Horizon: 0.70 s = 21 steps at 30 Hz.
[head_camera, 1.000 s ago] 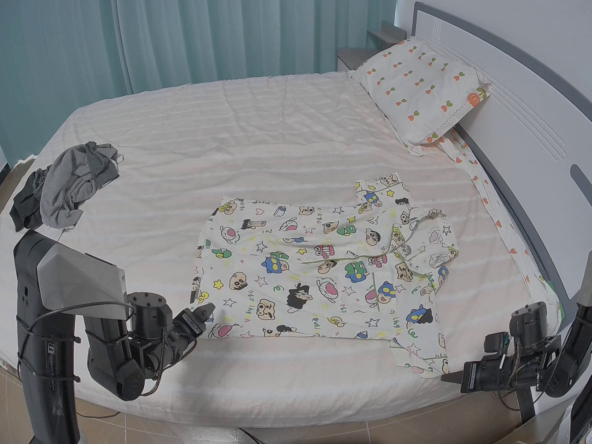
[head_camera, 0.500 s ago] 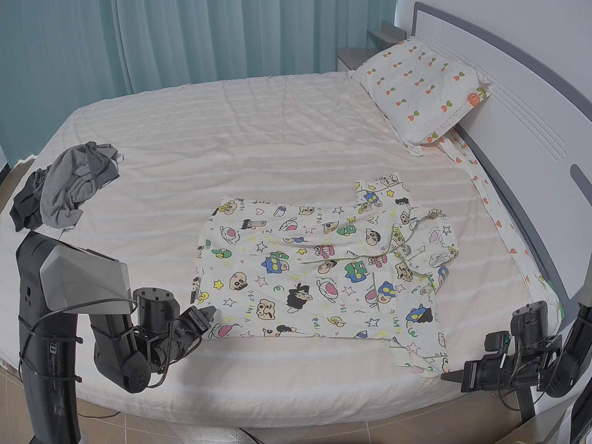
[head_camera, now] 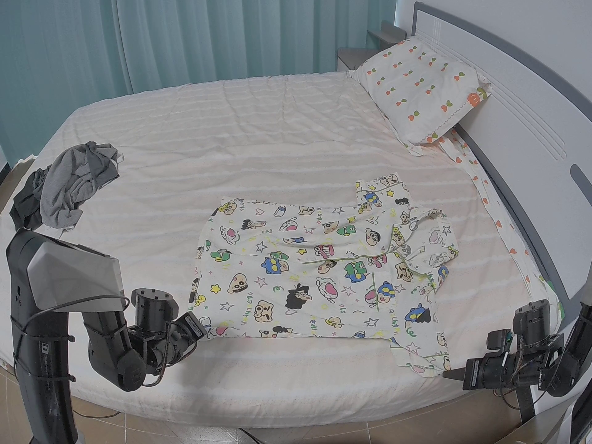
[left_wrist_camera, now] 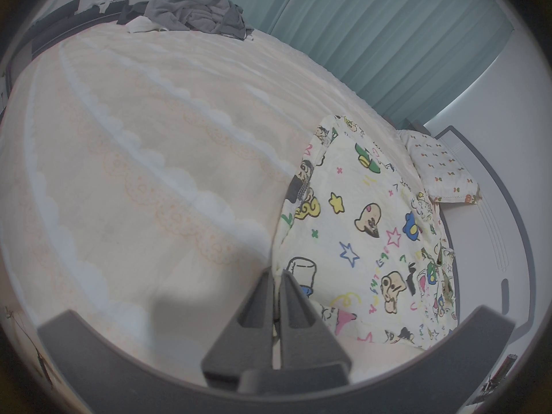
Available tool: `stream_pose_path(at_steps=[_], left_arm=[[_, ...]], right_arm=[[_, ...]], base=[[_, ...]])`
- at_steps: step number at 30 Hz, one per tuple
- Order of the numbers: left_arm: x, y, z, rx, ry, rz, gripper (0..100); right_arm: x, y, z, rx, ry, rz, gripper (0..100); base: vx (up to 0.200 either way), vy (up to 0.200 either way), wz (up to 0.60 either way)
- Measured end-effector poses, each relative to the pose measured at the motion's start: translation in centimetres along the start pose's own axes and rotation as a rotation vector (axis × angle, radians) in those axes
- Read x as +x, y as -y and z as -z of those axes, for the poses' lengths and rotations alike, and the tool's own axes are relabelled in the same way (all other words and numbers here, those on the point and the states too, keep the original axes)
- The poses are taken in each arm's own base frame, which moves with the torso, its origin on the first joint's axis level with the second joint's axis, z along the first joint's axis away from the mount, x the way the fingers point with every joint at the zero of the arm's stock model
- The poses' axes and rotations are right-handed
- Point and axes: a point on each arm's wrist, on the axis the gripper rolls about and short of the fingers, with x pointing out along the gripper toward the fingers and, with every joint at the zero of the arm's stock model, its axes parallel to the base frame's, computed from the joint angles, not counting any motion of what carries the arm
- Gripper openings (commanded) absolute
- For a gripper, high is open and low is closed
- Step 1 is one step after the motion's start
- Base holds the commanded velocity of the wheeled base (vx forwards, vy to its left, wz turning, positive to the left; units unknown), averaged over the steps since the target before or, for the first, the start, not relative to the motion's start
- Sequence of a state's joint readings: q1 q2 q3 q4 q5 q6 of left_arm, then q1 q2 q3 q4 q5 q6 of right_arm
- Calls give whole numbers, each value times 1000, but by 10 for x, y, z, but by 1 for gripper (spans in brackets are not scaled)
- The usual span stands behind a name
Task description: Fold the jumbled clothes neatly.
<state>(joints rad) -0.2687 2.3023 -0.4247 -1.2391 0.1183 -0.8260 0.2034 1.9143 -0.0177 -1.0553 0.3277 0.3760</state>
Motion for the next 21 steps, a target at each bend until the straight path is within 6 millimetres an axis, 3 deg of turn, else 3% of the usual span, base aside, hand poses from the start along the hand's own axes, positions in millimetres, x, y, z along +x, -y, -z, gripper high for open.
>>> stream_pose_path(at_steps=[21], left_arm=[[-52, -26, 21, 72, -118, -103, 0]], right_arm=[[-17, 1, 12, -76, -100, 41, 0]], base=[[0, 0, 0]])
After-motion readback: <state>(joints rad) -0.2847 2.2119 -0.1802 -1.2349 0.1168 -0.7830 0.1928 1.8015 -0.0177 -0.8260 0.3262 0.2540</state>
